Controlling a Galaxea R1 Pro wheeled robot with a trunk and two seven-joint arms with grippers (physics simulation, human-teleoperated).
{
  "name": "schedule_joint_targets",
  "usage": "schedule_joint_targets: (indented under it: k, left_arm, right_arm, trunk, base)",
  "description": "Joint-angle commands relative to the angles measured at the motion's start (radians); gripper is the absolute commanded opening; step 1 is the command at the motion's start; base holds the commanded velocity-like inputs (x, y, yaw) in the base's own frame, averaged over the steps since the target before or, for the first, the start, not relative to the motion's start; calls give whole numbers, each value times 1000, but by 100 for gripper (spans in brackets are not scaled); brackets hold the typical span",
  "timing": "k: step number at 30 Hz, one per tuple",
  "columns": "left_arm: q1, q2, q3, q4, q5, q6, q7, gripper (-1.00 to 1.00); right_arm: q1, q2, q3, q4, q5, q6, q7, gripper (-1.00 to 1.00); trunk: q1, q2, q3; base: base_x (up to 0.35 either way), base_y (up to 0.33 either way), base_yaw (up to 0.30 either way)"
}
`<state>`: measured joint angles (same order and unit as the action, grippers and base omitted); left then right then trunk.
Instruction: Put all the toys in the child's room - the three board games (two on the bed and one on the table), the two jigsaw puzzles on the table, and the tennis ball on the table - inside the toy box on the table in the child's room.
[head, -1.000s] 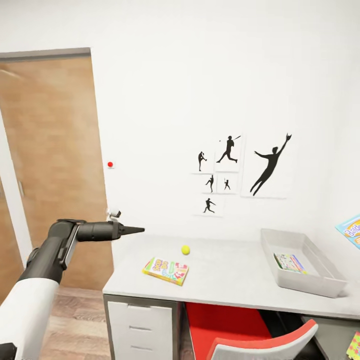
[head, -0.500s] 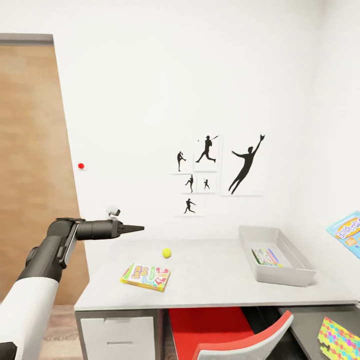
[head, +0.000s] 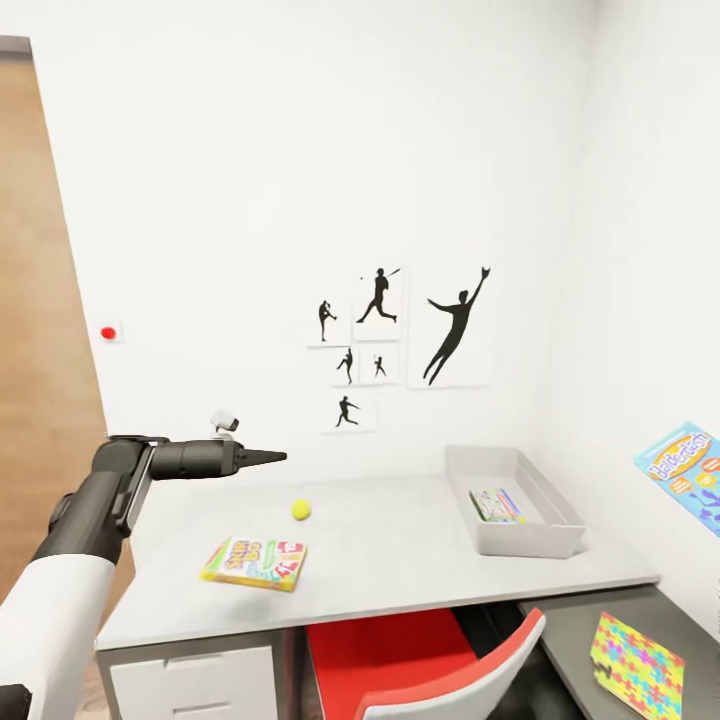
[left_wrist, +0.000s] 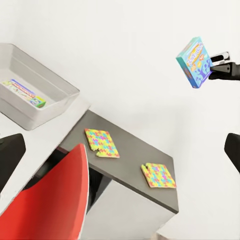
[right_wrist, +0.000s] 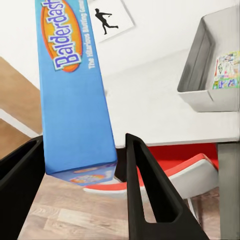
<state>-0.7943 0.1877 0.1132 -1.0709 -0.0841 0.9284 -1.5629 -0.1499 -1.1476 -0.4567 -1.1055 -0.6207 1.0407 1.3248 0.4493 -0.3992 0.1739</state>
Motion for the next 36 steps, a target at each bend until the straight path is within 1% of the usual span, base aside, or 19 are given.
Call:
schedule_joint_targets:
  k: [1,9,13,17,23,36]
  left_arm:
    - [0,0,2,-1,-9,11,-8,100]
    - [0,1,2,-1,-9,15,-8,100]
    - [0,3,2,-1,-10,16,-8,100]
    - [0,4,2,0,-11,19,-8,100]
    - [0,5,3,-1,-11,21,-8,100]
    - [0,5,3,-1,-11,22,-8,100]
  right_arm:
    - [-2,0,1,1,-3,7,2,-100]
    - [-2,1,2,-4,-4,7,2,-100]
    - [-3,3,5,-55,-4,7,2,-100]
    - [-2,22,11,-105,-3,7,1,-100]
    - [-3,31,13,-117,-2,7,0,-100]
    - [-2,32,14,-117,-2,7,-6,-100]
  trunk:
    - [1,-1,-1]
    - [1,-1,-3]
    - [1,-1,-9]
    - [1,-1,-12]
    - [1,-1,-13]
    - [1,-1,-13]
  base:
    - [172,-103,-37]
    - [175,17,-11]
    - [74,67,-1]
    - [-15,82,0]
    - [-3,17,0]
    - [60,1,0]
